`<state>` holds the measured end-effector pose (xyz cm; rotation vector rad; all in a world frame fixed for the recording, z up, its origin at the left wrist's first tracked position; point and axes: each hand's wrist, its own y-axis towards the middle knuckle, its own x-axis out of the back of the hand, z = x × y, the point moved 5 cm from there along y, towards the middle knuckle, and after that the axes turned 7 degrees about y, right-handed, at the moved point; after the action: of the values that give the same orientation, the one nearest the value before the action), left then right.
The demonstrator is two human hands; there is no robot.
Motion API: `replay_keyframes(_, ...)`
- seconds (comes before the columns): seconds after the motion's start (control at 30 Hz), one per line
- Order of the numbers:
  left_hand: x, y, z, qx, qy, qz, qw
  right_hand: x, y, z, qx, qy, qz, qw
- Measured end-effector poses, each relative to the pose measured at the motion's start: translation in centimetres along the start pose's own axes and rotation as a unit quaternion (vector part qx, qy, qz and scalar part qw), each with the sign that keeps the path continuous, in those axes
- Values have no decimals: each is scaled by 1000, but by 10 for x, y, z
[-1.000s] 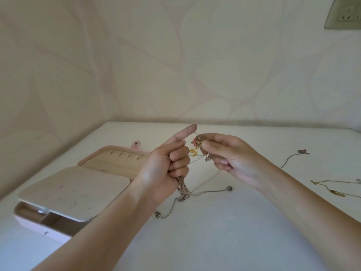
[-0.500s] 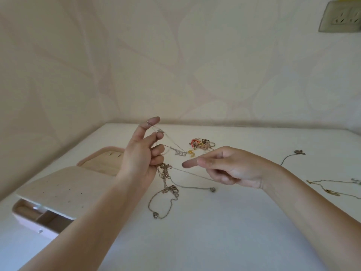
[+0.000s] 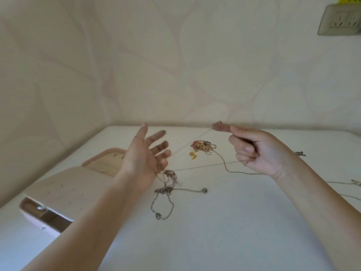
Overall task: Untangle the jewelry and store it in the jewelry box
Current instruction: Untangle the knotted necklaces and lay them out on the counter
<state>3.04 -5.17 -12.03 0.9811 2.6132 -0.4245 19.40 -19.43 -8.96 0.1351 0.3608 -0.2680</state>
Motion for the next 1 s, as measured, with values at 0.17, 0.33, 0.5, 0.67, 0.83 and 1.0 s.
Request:
replay_keyframes(0.17, -17, -5, 22, 105, 36, 93, 989, 6, -13, 11, 1, 10, -12, 1000)
replay_keyframes(0.33, -12, -4, 30, 86, 202, 66, 973, 18, -28, 14, -13, -15, -45, 999)
replay_keyframes(0.5, -13, -4, 29, -93, 521, -37, 847, 45, -59, 13, -22, -8, -110, 994)
replay_keyframes(0.67, -26, -21, 36, -201, 675, -39, 709, 61, -96, 6, -28, 19, -176, 984)
replay_keyframes(0.83, -25, -18, 43, -205, 715, -21, 669, 85, -134, 12, -13, 131, -254, 958)
replay_keyframes(1.0, -31, -23, 54, -255, 739, 3, 623, 91, -153, 2, -26, 134, -289, 948)
